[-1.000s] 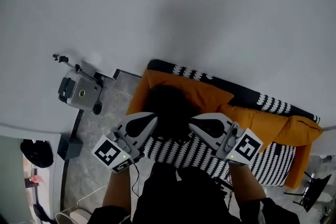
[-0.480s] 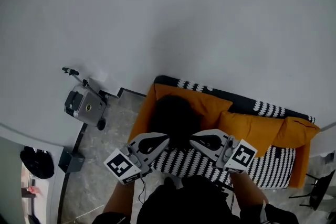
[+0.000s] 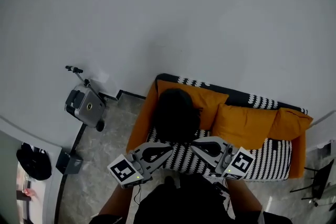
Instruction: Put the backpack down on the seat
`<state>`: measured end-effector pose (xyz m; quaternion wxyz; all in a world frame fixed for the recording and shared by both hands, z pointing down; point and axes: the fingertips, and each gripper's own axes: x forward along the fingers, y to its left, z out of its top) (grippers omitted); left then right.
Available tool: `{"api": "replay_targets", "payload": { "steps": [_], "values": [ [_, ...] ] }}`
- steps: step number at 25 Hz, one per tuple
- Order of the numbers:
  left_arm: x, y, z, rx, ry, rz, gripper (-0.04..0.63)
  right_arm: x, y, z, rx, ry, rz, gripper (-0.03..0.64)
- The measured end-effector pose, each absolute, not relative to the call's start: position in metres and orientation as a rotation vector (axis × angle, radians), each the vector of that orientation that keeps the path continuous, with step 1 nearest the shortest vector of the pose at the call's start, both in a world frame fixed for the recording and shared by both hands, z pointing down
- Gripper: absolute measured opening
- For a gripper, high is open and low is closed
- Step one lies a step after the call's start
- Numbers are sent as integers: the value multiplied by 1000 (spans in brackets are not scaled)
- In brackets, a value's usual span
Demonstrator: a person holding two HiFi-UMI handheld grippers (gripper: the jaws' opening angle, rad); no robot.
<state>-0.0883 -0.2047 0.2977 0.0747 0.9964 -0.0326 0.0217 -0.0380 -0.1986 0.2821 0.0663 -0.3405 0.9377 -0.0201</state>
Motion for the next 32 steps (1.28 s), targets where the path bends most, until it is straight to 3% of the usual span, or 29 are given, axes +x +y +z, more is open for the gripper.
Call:
{"api": "replay_targets", "payload": {
  "steps": [18,32],
  "values": [
    [-59,-103,282,3053,-162,52,23,-22,-92,270,-843,2823,-17,32],
    [-18,-3,326,3012,-286,144,23,28,5,310,-730,2764,-192,28]
  ]
}}
